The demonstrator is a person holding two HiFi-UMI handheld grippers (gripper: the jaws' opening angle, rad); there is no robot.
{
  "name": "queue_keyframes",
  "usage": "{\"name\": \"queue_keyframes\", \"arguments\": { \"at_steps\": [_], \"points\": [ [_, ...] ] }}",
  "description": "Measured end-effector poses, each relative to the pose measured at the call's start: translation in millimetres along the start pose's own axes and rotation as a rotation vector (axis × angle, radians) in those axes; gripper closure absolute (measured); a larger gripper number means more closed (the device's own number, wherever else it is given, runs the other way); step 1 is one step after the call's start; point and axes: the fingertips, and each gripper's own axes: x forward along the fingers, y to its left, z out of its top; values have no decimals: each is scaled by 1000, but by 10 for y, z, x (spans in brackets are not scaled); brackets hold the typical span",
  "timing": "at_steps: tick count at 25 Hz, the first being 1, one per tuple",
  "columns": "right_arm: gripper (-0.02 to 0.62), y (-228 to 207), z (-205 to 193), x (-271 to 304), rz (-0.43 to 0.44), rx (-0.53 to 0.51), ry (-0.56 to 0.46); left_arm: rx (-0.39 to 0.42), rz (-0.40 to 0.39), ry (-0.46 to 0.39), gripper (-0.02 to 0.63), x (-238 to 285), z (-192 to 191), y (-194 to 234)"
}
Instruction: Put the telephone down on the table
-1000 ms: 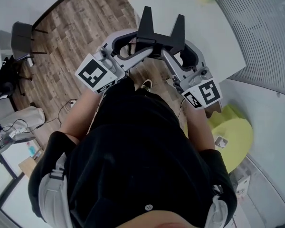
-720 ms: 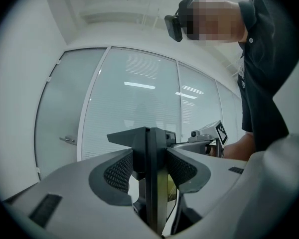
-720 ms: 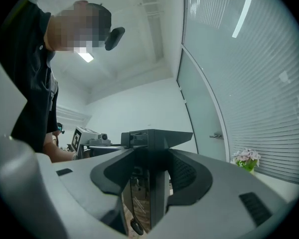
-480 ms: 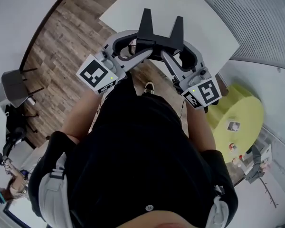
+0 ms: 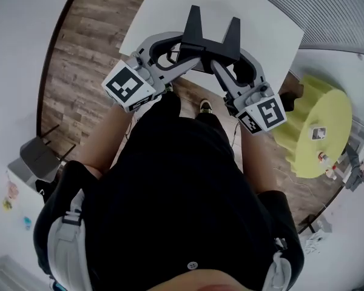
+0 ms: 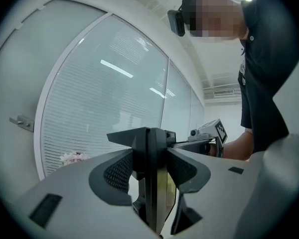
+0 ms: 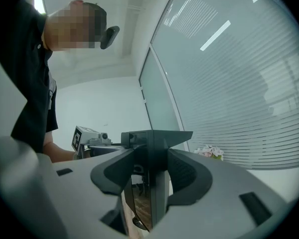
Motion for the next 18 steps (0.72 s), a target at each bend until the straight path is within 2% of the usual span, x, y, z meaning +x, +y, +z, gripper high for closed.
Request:
{"name": "queue_keyframes", "arguments": {
  "at_steps": [5, 10, 18],
  "points": [
    [376, -174, -151, 76, -120, 51, 0, -20, -118, 51, 390, 142, -145, 188],
    [376, -380, -422, -6, -203, 121, 25, -69, -207, 103, 390, 366, -413, 226],
    [376, -909, -821, -156, -271, 224, 59, -138, -257, 190, 390, 884, -858, 313]
  ]
}}
